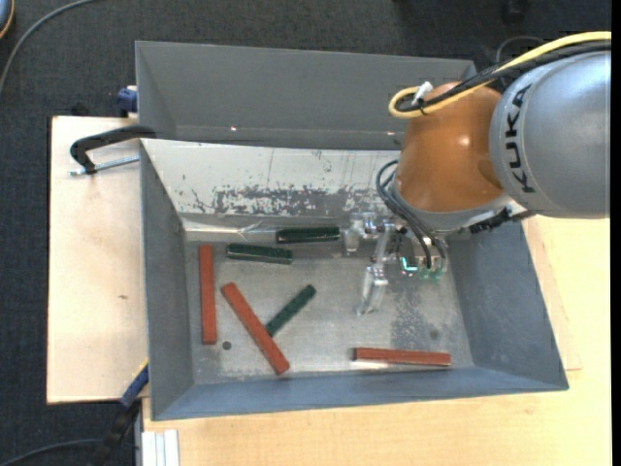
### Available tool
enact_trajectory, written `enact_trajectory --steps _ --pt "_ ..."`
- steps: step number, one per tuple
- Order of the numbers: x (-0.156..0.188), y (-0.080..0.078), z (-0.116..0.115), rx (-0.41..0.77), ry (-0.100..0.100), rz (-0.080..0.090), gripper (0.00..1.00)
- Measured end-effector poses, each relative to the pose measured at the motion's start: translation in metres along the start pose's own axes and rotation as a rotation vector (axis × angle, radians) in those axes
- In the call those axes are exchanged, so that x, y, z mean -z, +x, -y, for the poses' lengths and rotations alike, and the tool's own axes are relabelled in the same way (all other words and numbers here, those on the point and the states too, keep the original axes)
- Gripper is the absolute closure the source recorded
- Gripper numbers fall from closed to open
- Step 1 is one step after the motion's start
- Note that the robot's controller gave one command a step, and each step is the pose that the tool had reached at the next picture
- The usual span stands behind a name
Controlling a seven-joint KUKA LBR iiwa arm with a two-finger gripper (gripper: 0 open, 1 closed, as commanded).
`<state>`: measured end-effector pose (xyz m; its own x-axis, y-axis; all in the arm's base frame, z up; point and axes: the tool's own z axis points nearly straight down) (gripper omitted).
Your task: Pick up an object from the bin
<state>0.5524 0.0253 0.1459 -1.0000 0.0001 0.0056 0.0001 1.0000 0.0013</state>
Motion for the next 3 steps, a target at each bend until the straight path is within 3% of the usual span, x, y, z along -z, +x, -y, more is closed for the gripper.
enact_trajectory --steps 1,2,3 --pt "-0.0754 -0.0210 -0.0681 0.508 0.000 0.009 0.00" --pt "-0.0708 -0.0248 -0.0676 0.504 0.001 0.023 1.00" --pt "-0.0741 -0.0217 -0.0661 0.504 0.001 0.011 0.00"
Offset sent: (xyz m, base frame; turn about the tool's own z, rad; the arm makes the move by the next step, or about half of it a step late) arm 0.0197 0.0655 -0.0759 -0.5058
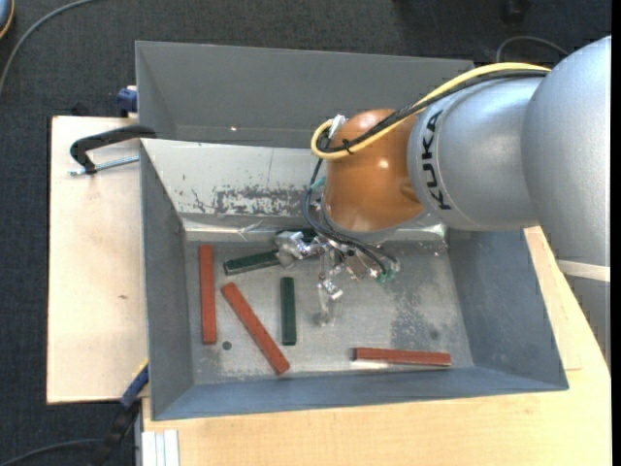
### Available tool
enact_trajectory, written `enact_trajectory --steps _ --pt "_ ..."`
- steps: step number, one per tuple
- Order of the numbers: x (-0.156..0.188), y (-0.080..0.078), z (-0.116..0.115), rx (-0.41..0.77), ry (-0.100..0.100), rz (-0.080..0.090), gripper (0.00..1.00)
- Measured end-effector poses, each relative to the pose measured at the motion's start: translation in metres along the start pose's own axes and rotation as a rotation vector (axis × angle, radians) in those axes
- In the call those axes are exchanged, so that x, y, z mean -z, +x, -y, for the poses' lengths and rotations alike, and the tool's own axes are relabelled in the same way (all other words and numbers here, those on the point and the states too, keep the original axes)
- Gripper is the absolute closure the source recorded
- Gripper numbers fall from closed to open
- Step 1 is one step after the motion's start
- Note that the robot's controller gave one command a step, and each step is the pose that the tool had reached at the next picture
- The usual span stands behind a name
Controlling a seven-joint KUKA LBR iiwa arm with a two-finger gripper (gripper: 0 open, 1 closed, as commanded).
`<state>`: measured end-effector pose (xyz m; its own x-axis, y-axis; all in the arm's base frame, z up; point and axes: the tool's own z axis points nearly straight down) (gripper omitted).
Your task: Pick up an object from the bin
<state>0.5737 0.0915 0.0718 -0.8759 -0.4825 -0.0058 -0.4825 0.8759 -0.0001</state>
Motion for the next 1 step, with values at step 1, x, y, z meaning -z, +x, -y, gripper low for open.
enact_trajectory --steps 1 --pt "-0.0007 -0.0188 -0.0808 0.468 -0.003 0.001 0.00"
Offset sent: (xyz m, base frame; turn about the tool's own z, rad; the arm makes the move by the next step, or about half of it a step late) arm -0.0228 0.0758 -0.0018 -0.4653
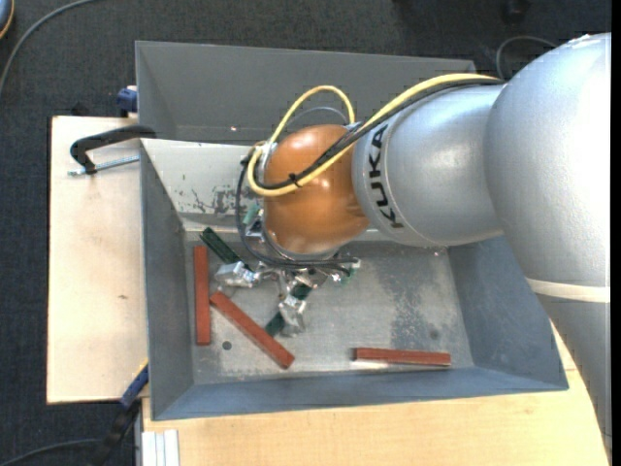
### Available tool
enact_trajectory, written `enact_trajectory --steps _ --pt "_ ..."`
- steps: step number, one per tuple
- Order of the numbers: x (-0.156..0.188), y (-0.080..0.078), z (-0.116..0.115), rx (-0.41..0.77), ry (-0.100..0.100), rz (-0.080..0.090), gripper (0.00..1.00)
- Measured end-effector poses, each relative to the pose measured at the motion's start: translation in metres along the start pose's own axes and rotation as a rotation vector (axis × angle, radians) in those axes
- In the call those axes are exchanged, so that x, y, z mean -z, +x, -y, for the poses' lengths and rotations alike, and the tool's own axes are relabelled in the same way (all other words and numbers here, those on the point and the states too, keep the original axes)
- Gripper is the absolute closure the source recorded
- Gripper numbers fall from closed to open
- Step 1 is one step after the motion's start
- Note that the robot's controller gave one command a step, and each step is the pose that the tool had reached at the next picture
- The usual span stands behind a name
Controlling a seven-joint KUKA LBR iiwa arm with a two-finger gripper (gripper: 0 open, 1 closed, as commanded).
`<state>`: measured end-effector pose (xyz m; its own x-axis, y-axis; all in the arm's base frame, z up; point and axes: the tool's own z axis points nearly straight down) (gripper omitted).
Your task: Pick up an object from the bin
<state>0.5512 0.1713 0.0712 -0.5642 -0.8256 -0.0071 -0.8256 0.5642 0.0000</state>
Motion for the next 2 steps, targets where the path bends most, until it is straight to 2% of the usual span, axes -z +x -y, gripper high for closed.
enact_trajectory --steps 1,2 --pt "-0.0001 0.0018 0.0021 -0.005 0.001 -0.002 1.00" --pt "-0.0001 0.0019 0.0022 -0.005 0.000 -0.002 0.00"
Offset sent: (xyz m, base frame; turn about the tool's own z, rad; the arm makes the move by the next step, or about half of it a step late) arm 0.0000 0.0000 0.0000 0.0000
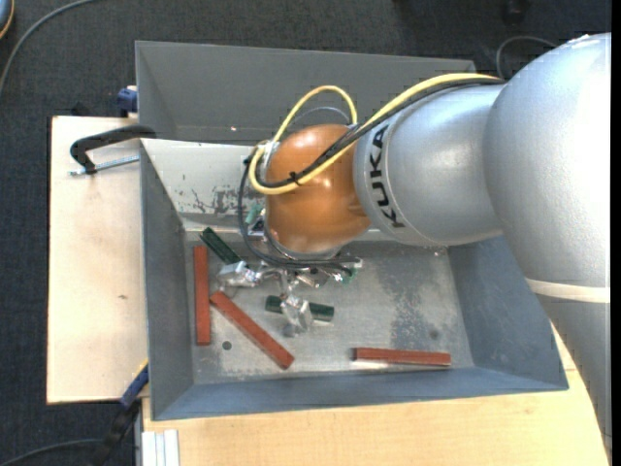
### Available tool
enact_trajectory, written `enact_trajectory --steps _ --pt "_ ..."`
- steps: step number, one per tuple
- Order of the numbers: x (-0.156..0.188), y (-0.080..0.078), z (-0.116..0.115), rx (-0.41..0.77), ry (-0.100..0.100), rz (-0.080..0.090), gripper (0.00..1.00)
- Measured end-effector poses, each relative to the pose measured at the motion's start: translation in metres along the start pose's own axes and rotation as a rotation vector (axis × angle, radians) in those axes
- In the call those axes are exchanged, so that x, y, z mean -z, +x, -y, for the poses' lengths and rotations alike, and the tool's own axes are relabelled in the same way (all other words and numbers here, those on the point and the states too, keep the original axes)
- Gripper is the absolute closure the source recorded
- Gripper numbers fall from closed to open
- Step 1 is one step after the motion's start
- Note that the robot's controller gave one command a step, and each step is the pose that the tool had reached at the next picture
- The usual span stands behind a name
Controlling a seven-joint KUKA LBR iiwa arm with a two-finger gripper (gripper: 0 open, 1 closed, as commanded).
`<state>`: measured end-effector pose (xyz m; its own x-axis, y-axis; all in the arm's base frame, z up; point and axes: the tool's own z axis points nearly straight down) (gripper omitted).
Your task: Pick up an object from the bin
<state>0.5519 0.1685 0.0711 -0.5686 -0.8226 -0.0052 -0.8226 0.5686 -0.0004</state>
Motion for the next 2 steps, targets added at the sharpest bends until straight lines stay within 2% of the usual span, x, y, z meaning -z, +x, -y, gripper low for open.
enact_trajectory --steps 1,2 --pt "0.0000 0.0561 0.0360 -0.141 0.001 -0.005 0.00" --pt "0.0001 0.0540 0.0343 -0.138 0.000 -0.003 1.00"
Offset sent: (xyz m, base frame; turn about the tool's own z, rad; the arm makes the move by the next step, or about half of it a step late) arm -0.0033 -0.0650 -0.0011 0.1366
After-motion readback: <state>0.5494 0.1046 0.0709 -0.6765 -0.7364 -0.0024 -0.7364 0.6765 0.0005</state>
